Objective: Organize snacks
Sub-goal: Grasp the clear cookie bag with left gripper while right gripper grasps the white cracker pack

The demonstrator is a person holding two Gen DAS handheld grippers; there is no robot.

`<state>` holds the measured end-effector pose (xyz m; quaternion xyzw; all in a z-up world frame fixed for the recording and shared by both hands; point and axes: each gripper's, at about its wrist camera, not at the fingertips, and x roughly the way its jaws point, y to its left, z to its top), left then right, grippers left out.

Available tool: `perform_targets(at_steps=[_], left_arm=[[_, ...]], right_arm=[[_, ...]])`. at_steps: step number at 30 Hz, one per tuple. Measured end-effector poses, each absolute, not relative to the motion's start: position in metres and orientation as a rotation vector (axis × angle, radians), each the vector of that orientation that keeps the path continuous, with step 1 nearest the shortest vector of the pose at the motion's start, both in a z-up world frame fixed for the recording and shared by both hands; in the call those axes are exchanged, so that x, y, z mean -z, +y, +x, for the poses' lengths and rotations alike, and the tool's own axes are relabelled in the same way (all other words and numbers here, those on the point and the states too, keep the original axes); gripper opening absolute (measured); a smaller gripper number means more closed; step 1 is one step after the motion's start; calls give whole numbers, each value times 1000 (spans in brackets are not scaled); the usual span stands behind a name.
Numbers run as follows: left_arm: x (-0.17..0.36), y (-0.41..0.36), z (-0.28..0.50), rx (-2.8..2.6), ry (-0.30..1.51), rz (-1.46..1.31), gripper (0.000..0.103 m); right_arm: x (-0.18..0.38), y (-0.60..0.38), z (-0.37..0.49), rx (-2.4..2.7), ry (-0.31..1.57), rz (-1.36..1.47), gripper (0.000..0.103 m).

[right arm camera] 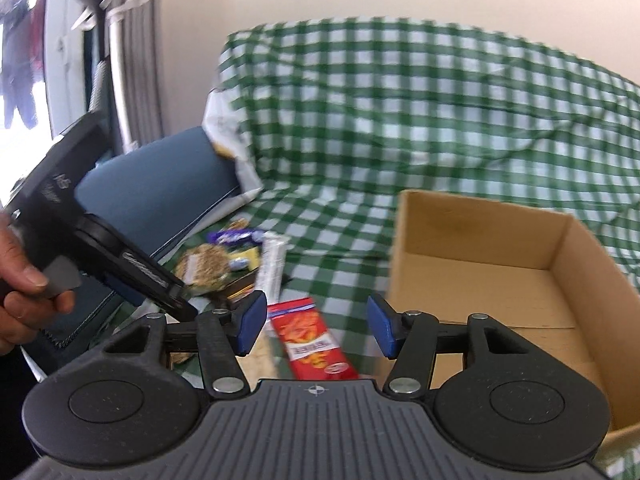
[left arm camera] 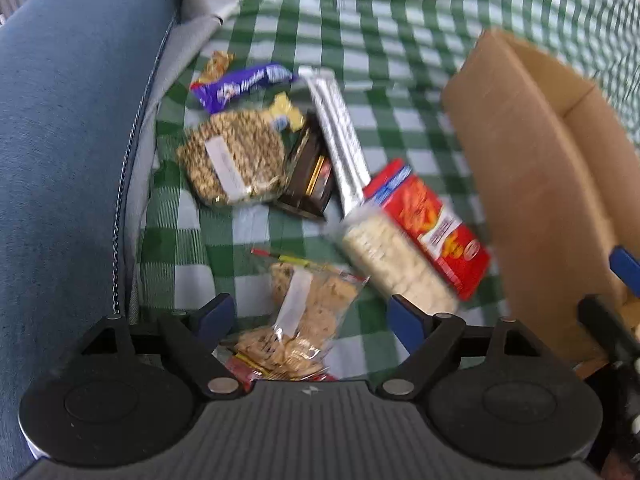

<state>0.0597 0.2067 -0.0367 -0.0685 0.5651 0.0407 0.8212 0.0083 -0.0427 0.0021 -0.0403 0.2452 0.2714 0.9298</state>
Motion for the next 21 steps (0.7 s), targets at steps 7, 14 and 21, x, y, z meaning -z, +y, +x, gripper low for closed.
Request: perform_targets(at_steps=[7,14,21], left_arm=[[51,210,62,-108,1235,-107,87],[60,209,62,-107,1271,-87,70],[58,213,58,-80,1248,-122,40]], right_arm=[[25,3,28,-623,594,-184,66],[62,39,50,-631,723,-292,66],[88,53,61,-621,830,-338,53]])
